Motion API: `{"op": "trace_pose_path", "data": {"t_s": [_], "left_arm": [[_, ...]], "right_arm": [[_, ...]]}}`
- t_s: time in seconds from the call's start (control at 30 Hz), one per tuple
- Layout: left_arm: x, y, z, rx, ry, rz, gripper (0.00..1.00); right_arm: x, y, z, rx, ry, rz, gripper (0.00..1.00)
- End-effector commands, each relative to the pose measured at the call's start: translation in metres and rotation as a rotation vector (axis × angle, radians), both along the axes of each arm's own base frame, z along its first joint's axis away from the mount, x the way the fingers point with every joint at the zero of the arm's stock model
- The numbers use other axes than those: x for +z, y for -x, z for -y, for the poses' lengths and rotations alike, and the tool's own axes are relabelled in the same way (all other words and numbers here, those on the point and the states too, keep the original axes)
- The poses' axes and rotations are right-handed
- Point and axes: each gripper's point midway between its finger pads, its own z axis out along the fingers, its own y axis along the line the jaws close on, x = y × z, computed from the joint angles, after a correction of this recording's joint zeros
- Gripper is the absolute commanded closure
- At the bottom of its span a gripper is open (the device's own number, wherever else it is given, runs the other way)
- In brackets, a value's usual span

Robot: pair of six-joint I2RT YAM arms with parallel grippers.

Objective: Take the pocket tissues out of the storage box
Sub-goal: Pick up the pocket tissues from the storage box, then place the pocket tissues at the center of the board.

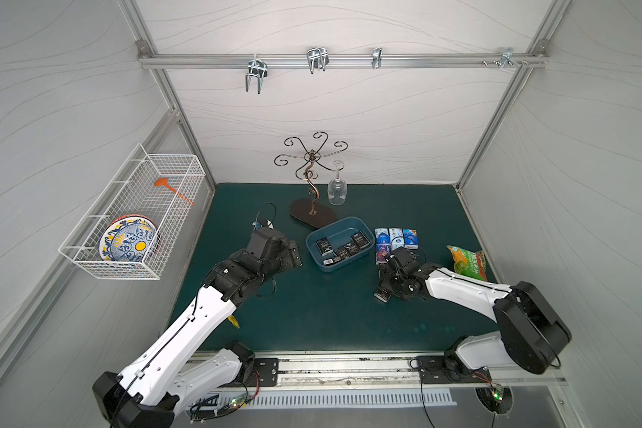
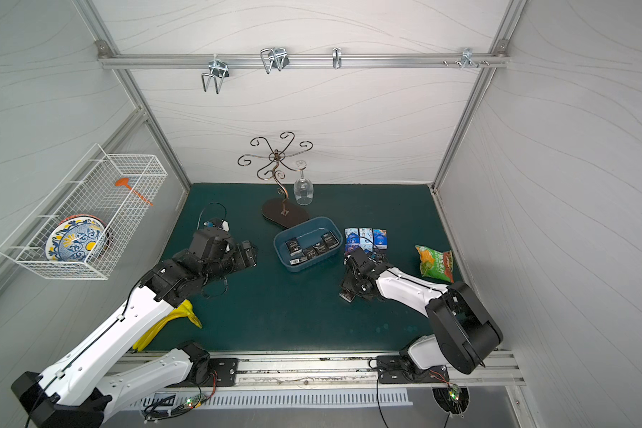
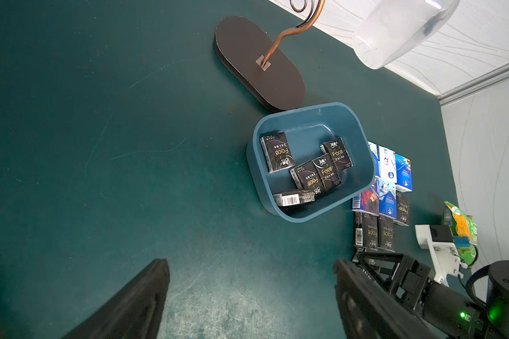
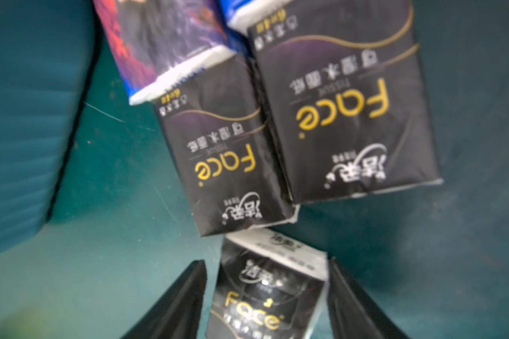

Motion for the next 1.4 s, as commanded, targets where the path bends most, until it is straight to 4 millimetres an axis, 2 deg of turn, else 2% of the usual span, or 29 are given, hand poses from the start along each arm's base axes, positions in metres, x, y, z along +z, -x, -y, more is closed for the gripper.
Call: {"op": "trace_pose_path", "data": {"t_s": [0.0,0.2,0.33,0.47,0.6,0.77,0.83,0.9,1.17,1.37], "left_arm": [[0.019,-0.007,0.002,0.002,0.033,0.07,0.08],[0.016,-0.007,0.003,0.005,0.04,0.065,0.08],[0.018,-0.008,0.004,0.005,0.046,0.068,0.08],[0.02,-0.007,0.003,0.008,0.045,0.072,0.08],[0.024,-0.006,0.001,0.009,0.045,0.079,0.08],[0.027,-0.005,0.002,0.002,0.05,0.081,0.08],[0.028,-0.005,0.002,0.0,0.049,0.08,0.08],[0.028,-0.005,0.002,-0.001,0.048,0.08,0.08],[0.027,-0.006,0.002,-0.003,0.036,0.077,0.08],[0.027,-0.005,-0.002,0.007,0.024,0.081,0.08]], "right_arm": [[-0.011,0.005,0.003,0.007,0.027,-0.024,0.41],[-0.011,0.014,0.011,0.013,0.033,-0.02,0.5],[0.004,0.014,0.012,0.048,0.027,0.021,0.59],[0.026,0.011,0.019,0.076,0.041,0.07,0.58],[0.044,-0.001,0.048,0.047,0.016,0.114,0.58],[0.057,-0.023,0.112,-0.039,0.085,0.159,0.59],[0.056,-0.027,0.127,-0.048,0.115,0.148,0.59],[0.051,-0.028,0.134,-0.046,0.123,0.124,0.58],[0.022,-0.035,0.127,-0.019,0.067,0.021,0.56],[0.018,-0.047,0.128,-0.003,0.091,0.01,0.42]]}}
